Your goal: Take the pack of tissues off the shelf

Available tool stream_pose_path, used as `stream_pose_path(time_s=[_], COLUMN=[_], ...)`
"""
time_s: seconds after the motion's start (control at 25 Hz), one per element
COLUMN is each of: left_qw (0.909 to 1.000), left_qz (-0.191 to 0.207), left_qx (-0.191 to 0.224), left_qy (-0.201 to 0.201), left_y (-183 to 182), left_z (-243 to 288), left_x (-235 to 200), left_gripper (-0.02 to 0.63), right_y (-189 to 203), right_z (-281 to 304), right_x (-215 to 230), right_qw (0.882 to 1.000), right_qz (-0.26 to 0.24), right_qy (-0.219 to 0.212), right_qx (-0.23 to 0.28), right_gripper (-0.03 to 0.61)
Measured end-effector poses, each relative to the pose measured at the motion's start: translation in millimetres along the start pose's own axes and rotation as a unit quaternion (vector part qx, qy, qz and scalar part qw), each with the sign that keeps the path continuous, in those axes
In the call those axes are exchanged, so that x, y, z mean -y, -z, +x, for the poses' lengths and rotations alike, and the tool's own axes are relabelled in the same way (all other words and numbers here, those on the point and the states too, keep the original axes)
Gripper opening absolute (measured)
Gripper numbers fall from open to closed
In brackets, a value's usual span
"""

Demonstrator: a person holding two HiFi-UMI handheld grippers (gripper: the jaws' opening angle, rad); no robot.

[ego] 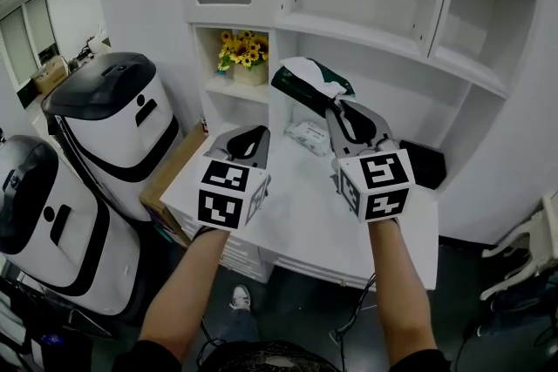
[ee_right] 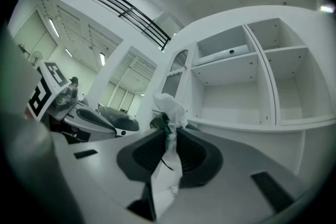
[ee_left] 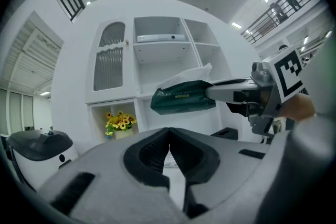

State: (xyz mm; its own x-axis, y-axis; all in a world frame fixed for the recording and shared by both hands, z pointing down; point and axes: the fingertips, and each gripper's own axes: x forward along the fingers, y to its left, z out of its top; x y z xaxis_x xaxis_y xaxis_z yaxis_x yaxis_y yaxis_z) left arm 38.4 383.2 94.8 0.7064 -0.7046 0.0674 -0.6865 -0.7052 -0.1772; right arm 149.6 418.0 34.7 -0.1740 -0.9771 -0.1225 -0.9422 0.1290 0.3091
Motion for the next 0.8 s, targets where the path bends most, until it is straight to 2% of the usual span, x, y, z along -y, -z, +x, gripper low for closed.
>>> stream_pose_path(time_s=[0.32,0.8], left_qw=[0.9999,0.9998], left_qz=[0.002,0.003], left_qx=[-0.006,-0.005], left_qy=[-0.008,-0.019], left_y=[13,19], left_z=[-34,-66], left_x=[23,33], left_gripper=[0.009,0.009], right_y=[18,30], right_z=[-39,-65], right_x=[-21,-46], right_qw=[0.999,0.999], right_qz=[0.030,0.041], right_qy=[-0.005,-0.017], right_qx=[-0.012,-0.025], right_gripper=[0.064,0.064])
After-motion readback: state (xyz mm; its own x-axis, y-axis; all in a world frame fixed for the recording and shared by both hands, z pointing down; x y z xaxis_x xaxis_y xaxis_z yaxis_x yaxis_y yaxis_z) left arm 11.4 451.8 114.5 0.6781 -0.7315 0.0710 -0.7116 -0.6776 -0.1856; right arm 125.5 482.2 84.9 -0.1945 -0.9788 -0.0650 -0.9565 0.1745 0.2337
